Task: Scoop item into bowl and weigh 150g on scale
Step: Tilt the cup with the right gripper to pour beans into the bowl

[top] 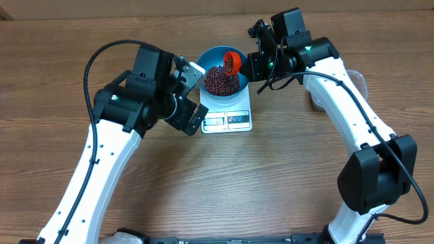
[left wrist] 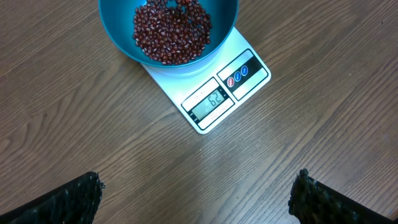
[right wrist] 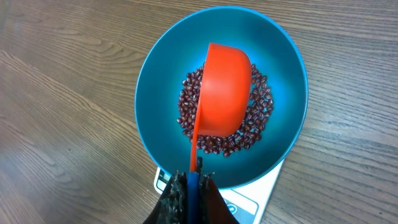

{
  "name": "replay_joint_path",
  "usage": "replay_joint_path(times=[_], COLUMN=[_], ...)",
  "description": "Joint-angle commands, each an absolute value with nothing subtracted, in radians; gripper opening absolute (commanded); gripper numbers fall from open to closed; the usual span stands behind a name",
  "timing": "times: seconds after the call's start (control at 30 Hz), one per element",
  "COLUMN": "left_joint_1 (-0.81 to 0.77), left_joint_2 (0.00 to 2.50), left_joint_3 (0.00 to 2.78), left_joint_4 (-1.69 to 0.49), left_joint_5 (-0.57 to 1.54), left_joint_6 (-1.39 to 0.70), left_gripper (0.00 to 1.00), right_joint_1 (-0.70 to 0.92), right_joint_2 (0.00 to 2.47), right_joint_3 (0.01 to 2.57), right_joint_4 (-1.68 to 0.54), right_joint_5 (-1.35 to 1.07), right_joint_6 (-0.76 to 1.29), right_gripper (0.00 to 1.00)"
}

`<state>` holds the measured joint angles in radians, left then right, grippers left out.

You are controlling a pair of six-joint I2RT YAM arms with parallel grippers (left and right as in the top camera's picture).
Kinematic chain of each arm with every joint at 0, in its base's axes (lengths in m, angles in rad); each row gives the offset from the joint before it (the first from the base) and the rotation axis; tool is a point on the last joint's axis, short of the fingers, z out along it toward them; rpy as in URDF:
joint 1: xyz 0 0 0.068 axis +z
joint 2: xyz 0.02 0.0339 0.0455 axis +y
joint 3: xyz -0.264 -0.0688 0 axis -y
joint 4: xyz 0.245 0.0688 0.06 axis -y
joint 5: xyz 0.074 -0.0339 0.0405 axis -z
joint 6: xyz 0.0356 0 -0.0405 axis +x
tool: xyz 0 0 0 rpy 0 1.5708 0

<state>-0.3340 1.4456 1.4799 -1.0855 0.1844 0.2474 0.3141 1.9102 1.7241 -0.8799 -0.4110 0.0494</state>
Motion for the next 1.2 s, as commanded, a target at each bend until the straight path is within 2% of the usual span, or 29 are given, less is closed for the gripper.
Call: replay_joint_path(times=[0.0, 0.1, 0.23, 0.37, 0.5, 0.63, 0.77, 0.83, 0.97, 1.1, 1.17], left_joint_1=[-0.341, -0.341, -0.341, -0.341, -0.341, -0.341, -0.341, -0.341, -0.341, -0.341, -0.341], left_joint_2=[1.438, 1.438, 1.438, 1.438, 1.438, 1.438, 1.438, 1.438, 1.438, 1.438, 1.438], left_joint_3=[1.495, 1.495, 1.495, 1.495, 1.495, 1.495, 1.495, 1.495, 1.495, 1.495, 1.495], left_joint_4=[-1.085, -1.085, -1.085, -1.085, -1.085, -1.085, -1.085, -1.085, -1.085, -1.085, -1.085], left_joint_5=[0.199, 0.199, 0.199, 0.199, 0.199, 0.199, 0.199, 0.199, 0.199, 0.199, 0.199], left_joint_6=[0.273, 0.273, 0.273, 0.273, 0.273, 0.273, 0.273, 0.273, 0.273, 0.273, 0.273], left_gripper=[1.0, 1.0, 1.0, 1.0, 1.0, 1.0, 1.0, 1.0, 1.0, 1.0, 1.0], right_joint_1=[0.316, 0.327, 0.328, 0.337, 0.34, 0.346, 0.346, 0.35, 0.353, 0.357, 0.358], right_joint_2=[1.867, 1.867, 1.867, 1.867, 1.867, 1.867, 1.867, 1.867, 1.867, 1.867, 1.867], right_joint_3=[1.757, 1.757, 1.757, 1.757, 1.757, 1.757, 1.757, 1.757, 1.757, 1.757, 1.757], right_joint_4=[-0.882, -0.9, -0.878, -0.886, -0.879, -0.898, -0.889, -0.909, -0.891, -0.907, -0.899], right_joint_5=[-0.424, -0.424, -0.358, -0.402, -0.342, -0.368, -0.308, -0.383, -0.294, -0.361, -0.324], right_joint_6=[0.007, -0.095, 0.024, -0.074, 0.002, -0.108, 0.005, -0.134, -0.004, -0.127, -0.086], right_gripper=[0.03, 0.03, 0.04, 0.04, 0.03, 0.04, 0.04, 0.04, 0.04, 0.04, 0.04])
